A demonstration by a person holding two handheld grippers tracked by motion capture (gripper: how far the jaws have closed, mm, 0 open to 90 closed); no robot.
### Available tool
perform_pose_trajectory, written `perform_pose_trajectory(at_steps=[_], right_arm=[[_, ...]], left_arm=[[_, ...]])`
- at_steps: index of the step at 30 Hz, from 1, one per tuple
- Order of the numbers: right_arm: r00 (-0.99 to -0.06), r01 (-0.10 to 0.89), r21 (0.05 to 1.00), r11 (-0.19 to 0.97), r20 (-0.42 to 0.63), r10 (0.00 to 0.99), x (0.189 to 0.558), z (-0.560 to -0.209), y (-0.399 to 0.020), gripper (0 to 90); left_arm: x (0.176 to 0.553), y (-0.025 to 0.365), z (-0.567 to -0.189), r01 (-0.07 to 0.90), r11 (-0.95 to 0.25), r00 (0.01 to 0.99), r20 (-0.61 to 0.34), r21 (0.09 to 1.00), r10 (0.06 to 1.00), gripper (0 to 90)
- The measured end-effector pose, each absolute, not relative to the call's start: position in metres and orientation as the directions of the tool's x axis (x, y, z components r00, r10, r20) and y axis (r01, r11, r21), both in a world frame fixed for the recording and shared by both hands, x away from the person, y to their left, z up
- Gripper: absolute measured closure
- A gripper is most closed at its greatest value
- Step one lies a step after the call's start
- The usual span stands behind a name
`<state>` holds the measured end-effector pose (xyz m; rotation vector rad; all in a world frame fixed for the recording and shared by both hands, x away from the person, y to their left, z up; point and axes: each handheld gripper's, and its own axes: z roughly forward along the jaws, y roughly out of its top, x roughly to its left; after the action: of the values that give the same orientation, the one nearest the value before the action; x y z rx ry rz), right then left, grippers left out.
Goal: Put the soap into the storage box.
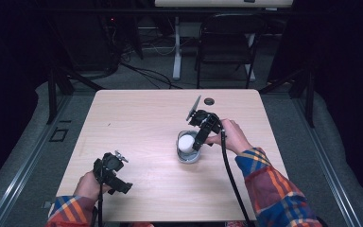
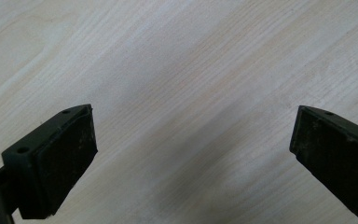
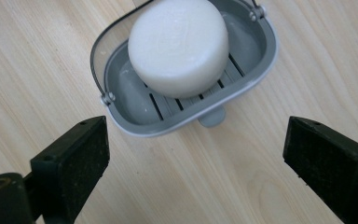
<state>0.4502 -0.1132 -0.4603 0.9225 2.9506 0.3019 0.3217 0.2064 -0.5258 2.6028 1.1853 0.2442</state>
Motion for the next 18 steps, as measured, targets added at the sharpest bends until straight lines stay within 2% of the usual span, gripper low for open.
perform_pose_trajectory(at_steps=[18], right_arm=[[-0.772,0.623,0.183,0.76,-0.012,0.636,0.419,-0.467,-0.181,4.9]], left_arm=[[0.322,0.206,-0.526,0.714,-0.627,0.649,0.042,0.311,0.76,0.2]])
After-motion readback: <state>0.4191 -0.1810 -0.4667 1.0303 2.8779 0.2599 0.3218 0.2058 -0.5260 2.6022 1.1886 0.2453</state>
